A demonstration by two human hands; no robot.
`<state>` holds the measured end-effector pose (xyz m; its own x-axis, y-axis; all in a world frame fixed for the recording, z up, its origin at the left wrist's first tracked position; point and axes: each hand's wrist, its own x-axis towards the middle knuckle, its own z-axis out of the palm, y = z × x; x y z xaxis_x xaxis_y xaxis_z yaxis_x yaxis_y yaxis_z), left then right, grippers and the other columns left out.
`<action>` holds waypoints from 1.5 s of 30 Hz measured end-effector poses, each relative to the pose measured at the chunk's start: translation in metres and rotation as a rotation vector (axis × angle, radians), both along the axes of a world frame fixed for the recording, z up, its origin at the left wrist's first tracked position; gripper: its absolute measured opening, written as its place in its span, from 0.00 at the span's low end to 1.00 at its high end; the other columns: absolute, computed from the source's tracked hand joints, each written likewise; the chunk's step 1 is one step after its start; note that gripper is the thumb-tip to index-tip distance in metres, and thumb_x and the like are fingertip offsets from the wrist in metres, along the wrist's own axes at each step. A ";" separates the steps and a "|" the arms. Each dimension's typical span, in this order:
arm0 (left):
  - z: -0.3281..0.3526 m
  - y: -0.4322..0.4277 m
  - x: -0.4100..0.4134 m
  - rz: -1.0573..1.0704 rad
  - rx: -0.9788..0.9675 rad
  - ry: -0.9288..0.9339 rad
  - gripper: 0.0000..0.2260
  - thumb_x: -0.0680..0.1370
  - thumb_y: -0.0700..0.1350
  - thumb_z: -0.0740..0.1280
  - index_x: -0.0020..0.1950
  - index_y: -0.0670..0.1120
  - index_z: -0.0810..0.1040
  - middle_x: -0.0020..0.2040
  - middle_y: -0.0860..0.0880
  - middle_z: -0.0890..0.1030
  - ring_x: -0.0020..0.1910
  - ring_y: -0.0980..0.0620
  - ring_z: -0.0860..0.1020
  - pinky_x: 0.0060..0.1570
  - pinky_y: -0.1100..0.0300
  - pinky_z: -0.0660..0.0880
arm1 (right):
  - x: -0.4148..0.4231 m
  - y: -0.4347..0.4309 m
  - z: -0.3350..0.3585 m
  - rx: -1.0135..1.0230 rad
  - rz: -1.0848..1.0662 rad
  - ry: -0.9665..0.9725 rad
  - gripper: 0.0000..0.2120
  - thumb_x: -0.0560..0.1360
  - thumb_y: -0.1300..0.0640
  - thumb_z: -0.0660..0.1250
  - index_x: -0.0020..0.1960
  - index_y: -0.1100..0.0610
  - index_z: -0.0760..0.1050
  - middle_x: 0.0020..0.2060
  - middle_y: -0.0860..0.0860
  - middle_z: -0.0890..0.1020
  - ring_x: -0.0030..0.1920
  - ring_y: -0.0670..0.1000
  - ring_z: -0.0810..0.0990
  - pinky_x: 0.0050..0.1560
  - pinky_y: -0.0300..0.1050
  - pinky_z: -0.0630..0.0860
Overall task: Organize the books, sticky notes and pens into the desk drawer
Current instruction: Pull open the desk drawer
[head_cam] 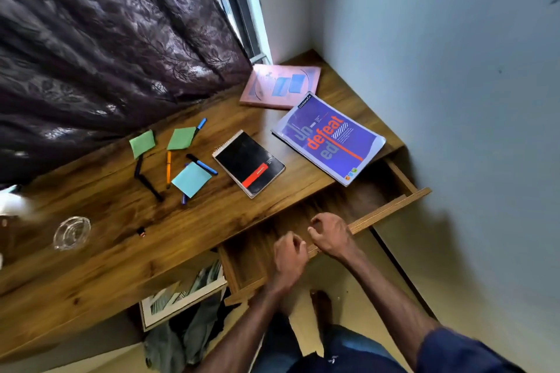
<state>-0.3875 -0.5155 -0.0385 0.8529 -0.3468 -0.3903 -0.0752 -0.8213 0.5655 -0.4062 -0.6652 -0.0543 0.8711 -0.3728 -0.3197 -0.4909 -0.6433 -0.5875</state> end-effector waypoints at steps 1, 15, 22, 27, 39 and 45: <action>-0.005 0.005 0.009 -0.052 0.063 -0.042 0.06 0.80 0.50 0.66 0.54 0.51 0.77 0.50 0.53 0.79 0.50 0.54 0.79 0.49 0.60 0.76 | 0.000 -0.003 -0.005 -0.064 0.099 0.100 0.17 0.77 0.44 0.66 0.57 0.55 0.80 0.54 0.53 0.84 0.54 0.54 0.82 0.57 0.49 0.78; -0.041 0.079 -0.079 -0.285 0.271 0.158 0.18 0.83 0.57 0.54 0.60 0.47 0.75 0.57 0.45 0.79 0.51 0.47 0.76 0.56 0.48 0.76 | -0.109 0.012 -0.015 -0.371 0.429 0.309 0.25 0.84 0.42 0.46 0.62 0.57 0.75 0.61 0.57 0.80 0.62 0.55 0.77 0.71 0.55 0.65; -0.031 0.103 -0.159 -0.325 0.280 0.255 0.29 0.82 0.65 0.52 0.61 0.43 0.79 0.57 0.41 0.81 0.54 0.42 0.78 0.56 0.52 0.75 | -0.202 0.035 -0.033 -0.420 0.320 0.309 0.27 0.84 0.44 0.44 0.65 0.57 0.74 0.65 0.57 0.77 0.67 0.56 0.73 0.75 0.59 0.59; -0.030 0.104 -0.203 -0.404 0.368 0.175 0.30 0.82 0.66 0.51 0.58 0.42 0.79 0.52 0.42 0.80 0.53 0.42 0.80 0.53 0.54 0.75 | -0.246 0.041 -0.034 -0.448 0.306 0.287 0.26 0.83 0.45 0.44 0.62 0.58 0.75 0.61 0.58 0.80 0.63 0.57 0.76 0.74 0.60 0.60; -0.041 0.108 -0.257 -0.427 0.380 0.227 0.31 0.80 0.70 0.49 0.48 0.45 0.78 0.50 0.41 0.82 0.48 0.42 0.80 0.48 0.52 0.75 | -0.322 0.051 -0.036 -0.521 0.299 0.210 0.27 0.78 0.45 0.41 0.54 0.56 0.75 0.51 0.56 0.81 0.53 0.56 0.77 0.68 0.60 0.66; -0.044 0.115 -0.267 -0.282 0.300 0.259 0.31 0.81 0.67 0.48 0.50 0.45 0.79 0.48 0.42 0.82 0.46 0.43 0.79 0.50 0.51 0.77 | -0.315 0.047 -0.045 -0.487 0.277 0.224 0.19 0.78 0.47 0.49 0.47 0.55 0.75 0.45 0.56 0.79 0.46 0.55 0.75 0.58 0.56 0.68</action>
<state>-0.6547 -0.4006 -0.0820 0.6035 -0.3906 -0.6951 -0.2066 -0.9186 0.3369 -0.7208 -0.6183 -0.0994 0.8878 -0.2913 -0.3563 -0.3443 -0.9341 -0.0942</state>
